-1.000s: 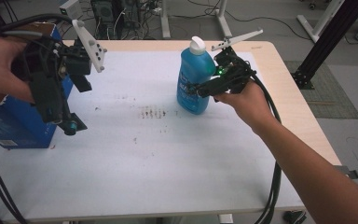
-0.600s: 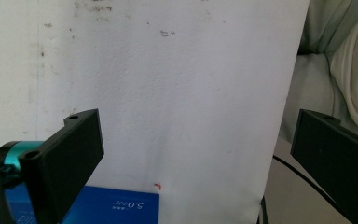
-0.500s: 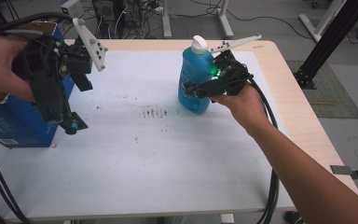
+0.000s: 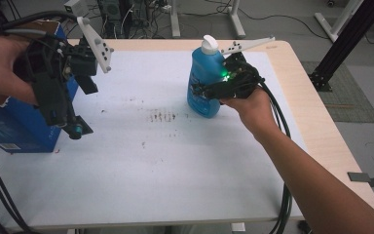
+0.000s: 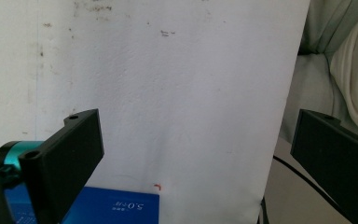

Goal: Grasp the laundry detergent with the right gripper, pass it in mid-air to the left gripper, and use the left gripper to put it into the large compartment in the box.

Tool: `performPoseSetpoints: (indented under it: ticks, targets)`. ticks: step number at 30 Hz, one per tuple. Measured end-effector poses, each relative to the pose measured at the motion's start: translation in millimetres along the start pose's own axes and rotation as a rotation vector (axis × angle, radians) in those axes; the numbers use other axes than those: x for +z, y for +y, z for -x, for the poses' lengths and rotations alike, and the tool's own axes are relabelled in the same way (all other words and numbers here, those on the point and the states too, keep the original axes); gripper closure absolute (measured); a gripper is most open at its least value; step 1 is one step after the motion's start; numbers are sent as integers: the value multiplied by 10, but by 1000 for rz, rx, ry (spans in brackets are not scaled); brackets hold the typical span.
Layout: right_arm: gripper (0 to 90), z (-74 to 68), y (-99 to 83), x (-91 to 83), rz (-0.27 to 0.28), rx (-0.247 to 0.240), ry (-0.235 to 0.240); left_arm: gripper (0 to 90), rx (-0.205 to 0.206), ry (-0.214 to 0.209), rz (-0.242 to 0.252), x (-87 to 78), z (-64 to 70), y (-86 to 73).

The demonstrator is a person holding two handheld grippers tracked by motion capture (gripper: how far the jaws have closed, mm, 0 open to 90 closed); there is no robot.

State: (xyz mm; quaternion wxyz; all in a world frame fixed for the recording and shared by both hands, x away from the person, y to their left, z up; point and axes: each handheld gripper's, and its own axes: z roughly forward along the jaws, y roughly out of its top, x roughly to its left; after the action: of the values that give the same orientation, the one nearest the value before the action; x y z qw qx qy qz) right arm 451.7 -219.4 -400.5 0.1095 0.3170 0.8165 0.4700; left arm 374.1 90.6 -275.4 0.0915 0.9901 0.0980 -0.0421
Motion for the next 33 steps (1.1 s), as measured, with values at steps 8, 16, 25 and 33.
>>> performPoseSetpoints:
  ticks: [8, 16, 25, 33]
  targets:
    - [321, 8, -20, 9, 9, 0, 6, 24, -6, 0, 2, 1, -1, -9]
    - [381, 3, -34, 12, 20, -15, 6, 24, -4, -4, -1, 13, -7, -7]
    - [429, -37, -29, 6, 38, -64, -20, 24, -5, -3, 2, 18, -16, -10]
    - [445, -52, -27, -5, 39, -81, -34, 24, 0, -6, -1, 31, -20, -5]
